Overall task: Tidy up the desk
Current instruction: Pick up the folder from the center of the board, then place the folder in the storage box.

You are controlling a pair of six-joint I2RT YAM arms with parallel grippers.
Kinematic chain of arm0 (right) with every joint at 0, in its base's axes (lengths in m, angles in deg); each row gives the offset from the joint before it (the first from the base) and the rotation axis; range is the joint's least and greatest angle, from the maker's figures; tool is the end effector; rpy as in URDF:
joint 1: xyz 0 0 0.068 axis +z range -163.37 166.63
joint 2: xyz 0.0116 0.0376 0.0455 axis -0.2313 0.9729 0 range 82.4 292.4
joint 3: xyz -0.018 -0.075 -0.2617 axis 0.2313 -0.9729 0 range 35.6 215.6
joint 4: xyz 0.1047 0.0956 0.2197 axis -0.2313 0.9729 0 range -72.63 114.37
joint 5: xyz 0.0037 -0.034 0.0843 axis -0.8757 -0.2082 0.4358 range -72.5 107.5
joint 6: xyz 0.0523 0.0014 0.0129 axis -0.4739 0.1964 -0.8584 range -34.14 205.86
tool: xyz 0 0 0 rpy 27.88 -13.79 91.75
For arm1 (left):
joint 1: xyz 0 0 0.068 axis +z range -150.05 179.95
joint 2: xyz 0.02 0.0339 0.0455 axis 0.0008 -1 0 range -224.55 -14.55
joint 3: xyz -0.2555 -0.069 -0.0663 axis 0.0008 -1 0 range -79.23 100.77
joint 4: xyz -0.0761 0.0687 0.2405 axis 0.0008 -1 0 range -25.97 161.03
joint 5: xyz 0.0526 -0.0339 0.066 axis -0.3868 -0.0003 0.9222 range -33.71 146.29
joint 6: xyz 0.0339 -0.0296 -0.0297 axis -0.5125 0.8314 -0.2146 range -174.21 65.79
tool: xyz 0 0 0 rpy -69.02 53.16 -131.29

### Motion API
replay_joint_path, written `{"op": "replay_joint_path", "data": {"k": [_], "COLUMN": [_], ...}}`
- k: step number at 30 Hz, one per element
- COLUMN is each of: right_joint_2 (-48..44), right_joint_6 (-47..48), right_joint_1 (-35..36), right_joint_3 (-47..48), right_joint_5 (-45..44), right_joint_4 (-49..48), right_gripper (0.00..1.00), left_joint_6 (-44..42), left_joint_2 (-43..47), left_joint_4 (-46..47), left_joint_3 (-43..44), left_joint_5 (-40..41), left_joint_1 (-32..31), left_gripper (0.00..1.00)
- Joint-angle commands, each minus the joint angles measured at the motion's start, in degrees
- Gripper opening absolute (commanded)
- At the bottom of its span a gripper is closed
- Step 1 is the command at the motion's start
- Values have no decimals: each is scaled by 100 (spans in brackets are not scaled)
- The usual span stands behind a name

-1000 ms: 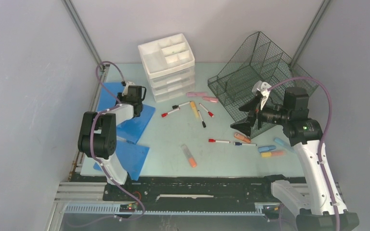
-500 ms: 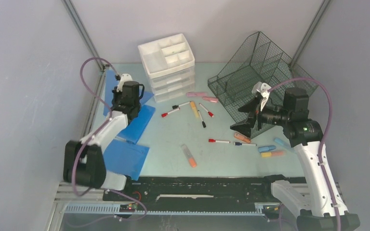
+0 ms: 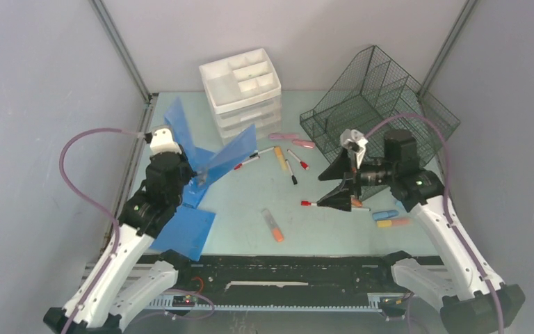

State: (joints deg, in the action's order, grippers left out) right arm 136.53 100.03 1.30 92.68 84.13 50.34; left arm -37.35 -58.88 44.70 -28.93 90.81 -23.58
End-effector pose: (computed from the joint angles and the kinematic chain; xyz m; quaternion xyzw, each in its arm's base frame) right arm 0.1690 0.0780 0.3559 -0.4462 0.6326 0.4775 0.4155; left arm 0.1598 -0.0477 0.3473 -0.1235 0.7925 0.0403 0.5959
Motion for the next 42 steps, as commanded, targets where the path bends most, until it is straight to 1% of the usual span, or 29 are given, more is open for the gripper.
{"op": "replay_joint_path", "data": {"k": [1, 4, 8, 9, 11, 15, 17, 18, 22, 25, 31, 34, 37, 39, 42], "right_joint_2": [210, 285, 368, 378, 371, 336, 306, 285, 272, 295, 297, 259, 297, 315, 320], "right_joint_6": [-689, -1495, -2791, -2996, -3318, -3926, -4274, -4396, -4644, -4671, -4212, -4148, -4147, -4111, -4033], "right_joint_1": [700, 1086, 1184, 1175, 1151, 965, 839, 807, 758, 776, 790, 780, 776, 771, 757], "right_joint_3": [-113, -268, -300, -305, -296, -305, -304, -303, -307, -297, -294, -293, -276, -273, -281], "right_joint_5": [-74, -628, -1175, -1177, -1111, -804, -479, -478, -643, -1045, -2313, -2636, -2844, -2923, -2964], "right_joint_4": [-747, -1348, -1939, -2035, -2178, -2472, -2650, -2713, -2844, -2809, -2404, -2370, -2349, -2332, -2330], "right_gripper": [100, 100, 100, 100, 100, 100, 100, 100, 100, 100, 100, 100, 99, 94, 77], "left_joint_6": [1243, 1619, 2072, 2135, 2212, 2224, 2217, 2159, 1898, 1808, 1643, 1437, 955, 550, -28], "left_joint_2": [581, 769, 709, 638, 430, -100, -354, -470, -798, -991, -1209, -1430, -1795, -2070, -2439], "left_joint_4": [-283, -158, 339, 566, 853, 1150, 1259, 1368, 1752, 1839, 2036, 2048, 2065, 2146, 2363], "left_joint_3": [-151, -210, -364, -405, -433, -283, -167, -136, -15, 98, 217, 355, 585, 761, 967], "left_joint_5": [-1243, -1424, -1133, -993, -454, 687, 929, 993, 1172, 1395, 2301, 2620, 3114, 3517, 4058], "left_joint_1": [-367, -721, -1411, -1629, -2084, -2844, -3059, -3162, -3532, -3799, -4412, -4638, -4929, -5194, -5433], "left_gripper": [0, 0, 0, 0, 0, 0, 0, 0, 0, 0, 0, 0, 0, 0, 0]}}
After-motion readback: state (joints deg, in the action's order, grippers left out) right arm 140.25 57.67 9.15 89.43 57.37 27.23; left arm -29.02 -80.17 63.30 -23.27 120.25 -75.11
